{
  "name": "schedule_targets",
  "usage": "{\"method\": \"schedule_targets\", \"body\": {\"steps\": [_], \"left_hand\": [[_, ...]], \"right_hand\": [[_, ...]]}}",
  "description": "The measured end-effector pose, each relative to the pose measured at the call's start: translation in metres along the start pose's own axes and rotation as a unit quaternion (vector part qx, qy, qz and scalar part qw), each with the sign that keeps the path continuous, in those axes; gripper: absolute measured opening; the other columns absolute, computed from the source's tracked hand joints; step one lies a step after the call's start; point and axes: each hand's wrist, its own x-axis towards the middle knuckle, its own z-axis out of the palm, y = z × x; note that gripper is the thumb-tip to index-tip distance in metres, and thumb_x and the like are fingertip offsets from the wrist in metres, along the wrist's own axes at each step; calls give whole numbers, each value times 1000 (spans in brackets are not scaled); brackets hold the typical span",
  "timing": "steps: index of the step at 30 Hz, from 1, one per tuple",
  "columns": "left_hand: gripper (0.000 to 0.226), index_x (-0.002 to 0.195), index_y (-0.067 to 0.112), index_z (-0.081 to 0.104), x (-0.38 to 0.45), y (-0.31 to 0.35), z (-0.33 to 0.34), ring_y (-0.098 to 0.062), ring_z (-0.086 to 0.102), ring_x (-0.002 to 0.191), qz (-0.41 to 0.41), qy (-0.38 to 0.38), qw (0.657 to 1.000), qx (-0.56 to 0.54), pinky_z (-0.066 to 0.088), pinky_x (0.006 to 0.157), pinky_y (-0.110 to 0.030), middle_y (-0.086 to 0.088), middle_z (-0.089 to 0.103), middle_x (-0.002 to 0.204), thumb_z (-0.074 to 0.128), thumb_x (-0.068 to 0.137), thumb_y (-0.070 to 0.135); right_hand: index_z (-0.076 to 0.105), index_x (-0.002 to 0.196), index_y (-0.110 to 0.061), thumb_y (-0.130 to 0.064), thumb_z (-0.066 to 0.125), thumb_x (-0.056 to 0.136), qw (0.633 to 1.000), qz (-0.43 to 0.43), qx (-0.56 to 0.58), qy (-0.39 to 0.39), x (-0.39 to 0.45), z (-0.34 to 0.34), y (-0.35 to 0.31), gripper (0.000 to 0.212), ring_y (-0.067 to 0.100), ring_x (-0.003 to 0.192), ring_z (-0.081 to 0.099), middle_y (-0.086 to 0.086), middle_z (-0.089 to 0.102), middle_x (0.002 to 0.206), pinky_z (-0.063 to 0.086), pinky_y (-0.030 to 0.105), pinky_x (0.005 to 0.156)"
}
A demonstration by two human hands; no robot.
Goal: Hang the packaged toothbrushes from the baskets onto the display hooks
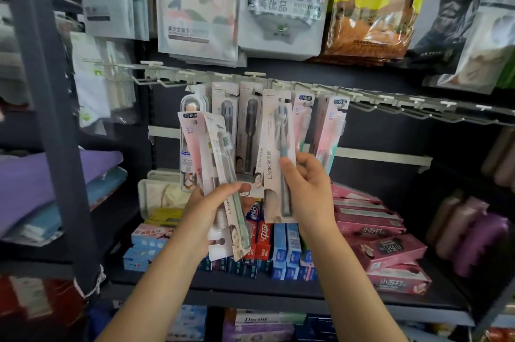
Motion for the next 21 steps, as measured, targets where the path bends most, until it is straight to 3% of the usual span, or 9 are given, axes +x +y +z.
{"method": "schedule_targets", "body": {"steps": [3, 5, 9, 12, 14, 16, 18, 21], "left_hand": [[25, 98, 33, 58, 0, -2, -1, 3, 64, 79, 3, -3, 1000, 7, 40, 66, -26, 16, 71, 88, 76, 85, 22], [27, 98, 34, 58, 2, -2, -1, 8, 66, 69, 4, -12, 1000, 7, 40, 66, -23, 17, 74, 87, 77, 84, 22], [26, 94, 40, 53, 3, -2, -2, 6, 59, 79, 11, -21, 1000, 3, 39, 64, -23, 22, 67, 86, 75, 86, 28], [21, 96, 36, 57, 4, -3, -2, -5, 62, 90, 4, -17, 1000, 6, 40, 65, -28, 16, 70, 87, 75, 85, 30], [23, 101, 33, 60, 6, -5, -4, -7, 65, 86, -4, 1, 1000, 17, 42, 66, -28, 14, 72, 83, 75, 86, 26], [25, 107, 28, 65, 8, -7, -6, -12, 72, 80, -11, 10, 1000, 26, 49, 67, -29, 10, 77, 82, 75, 86, 20], [23, 105, 28, 66, 10, -10, -9, -11, 74, 78, -14, 8, 999, 30, 54, 66, -27, 8, 78, 83, 76, 86, 17], [26, 99, 28, 67, 12, -14, -9, -21, 72, 88, -22, 13, 999, 45, 52, 80, -36, 5, 78, 86, 82, 80, 17]], "right_hand": [[61, 109, -18, -36, 63, 97, 1000, -16, -8, 6, 6, 7, -3, 22, 60, 91, 56, 41, 58, 101, 51, 68, 85], [61, 105, -16, -34, 63, 98, 1000, -17, -20, 13, 11, 12, -3, 19, 56, 80, 60, 40, 61, 99, 54, 60, 81], [61, 102, -9, -32, 63, 99, 999, 10, -39, 33, 21, 17, 7, 22, 49, 72, 60, 33, 67, 94, 55, 53, 74], [60, 90, -6, -39, 62, 99, 996, 44, -63, 52, 23, 15, 23, 34, 19, 66, 52, 9, 60, 73, 46, 29, 64], [55, 80, -11, -43, 61, 99, 992, 62, -96, 56, 17, 14, 38, 37, 11, 58, 45, -1, 49, 65, 41, 17, 54], [56, 81, -8, -45, 61, 98, 991, 73, -105, 46, 9, 12, 54, 41, 13, 60, 50, 0, 52, 66, 46, 20, 57], [59, 87, -1, -49, 60, 98, 990, 86, -100, 43, 7, 12, 63, 49, 17, 66, 56, 3, 56, 70, 49, 33, 64], [60, 85, -12, -51, 59, 97, 986, 95, -125, 61, 18, 9, 65, 41, 18, 66, 59, -1, 59, 72, 47, 31, 63]]}}
